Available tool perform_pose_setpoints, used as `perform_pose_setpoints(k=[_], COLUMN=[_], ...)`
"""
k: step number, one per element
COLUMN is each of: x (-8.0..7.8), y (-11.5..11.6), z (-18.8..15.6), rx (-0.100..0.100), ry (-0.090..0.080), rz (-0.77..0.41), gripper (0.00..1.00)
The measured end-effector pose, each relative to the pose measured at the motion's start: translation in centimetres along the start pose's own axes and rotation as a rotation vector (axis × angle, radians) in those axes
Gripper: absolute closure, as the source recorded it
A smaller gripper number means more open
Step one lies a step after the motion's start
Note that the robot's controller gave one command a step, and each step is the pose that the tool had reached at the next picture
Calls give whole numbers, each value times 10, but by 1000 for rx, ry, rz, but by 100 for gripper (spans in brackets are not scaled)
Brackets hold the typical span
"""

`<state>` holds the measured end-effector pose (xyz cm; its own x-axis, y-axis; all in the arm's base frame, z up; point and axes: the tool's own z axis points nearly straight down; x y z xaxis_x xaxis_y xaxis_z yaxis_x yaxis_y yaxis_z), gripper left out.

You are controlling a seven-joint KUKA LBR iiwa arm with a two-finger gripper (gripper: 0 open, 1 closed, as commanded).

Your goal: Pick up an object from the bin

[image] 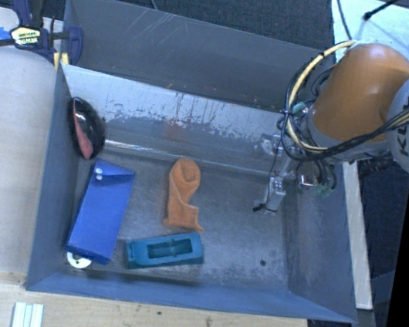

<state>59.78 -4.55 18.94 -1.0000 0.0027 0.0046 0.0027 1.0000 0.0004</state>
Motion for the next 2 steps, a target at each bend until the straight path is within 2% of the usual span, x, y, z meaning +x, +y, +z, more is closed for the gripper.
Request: perform_pose_setpoints(k=[1, 2], x=[-2, -8], y=[0, 36], z=[-5, 49], rx=[1, 1], ry=[-9, -15], rz=[-1, 11], gripper=[0, 0])
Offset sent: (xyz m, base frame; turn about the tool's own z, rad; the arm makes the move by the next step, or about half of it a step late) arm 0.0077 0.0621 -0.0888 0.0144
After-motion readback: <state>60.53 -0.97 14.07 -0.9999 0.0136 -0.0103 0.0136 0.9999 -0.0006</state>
